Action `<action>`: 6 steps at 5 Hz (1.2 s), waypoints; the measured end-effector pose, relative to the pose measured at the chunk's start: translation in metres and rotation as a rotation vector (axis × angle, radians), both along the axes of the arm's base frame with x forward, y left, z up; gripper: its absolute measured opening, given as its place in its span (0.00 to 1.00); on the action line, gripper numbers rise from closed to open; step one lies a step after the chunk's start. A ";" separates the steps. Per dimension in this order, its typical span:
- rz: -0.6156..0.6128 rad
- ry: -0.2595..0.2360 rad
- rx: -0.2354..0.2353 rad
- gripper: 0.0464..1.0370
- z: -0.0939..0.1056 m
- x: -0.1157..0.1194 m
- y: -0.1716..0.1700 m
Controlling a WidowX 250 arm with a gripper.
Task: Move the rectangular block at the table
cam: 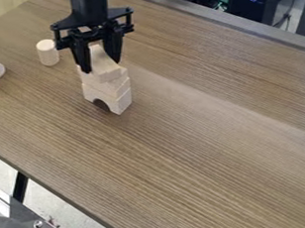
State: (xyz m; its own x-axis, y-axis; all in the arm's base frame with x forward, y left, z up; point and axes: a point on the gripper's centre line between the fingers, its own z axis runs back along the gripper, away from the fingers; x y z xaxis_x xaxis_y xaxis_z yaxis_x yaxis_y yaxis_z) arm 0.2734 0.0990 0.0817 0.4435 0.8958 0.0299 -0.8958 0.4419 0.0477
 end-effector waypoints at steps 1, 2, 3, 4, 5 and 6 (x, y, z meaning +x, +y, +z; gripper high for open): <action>-0.025 -0.023 0.021 0.53 0.020 0.015 -0.001; -0.006 -0.078 0.011 0.53 0.040 0.031 -0.001; 0.033 -0.110 -0.018 0.53 0.043 0.046 0.003; 0.133 -0.140 -0.075 0.52 0.029 0.054 0.017; 0.206 -0.133 -0.100 0.53 0.013 0.067 0.037; 0.218 -0.101 -0.105 0.53 -0.006 0.080 0.046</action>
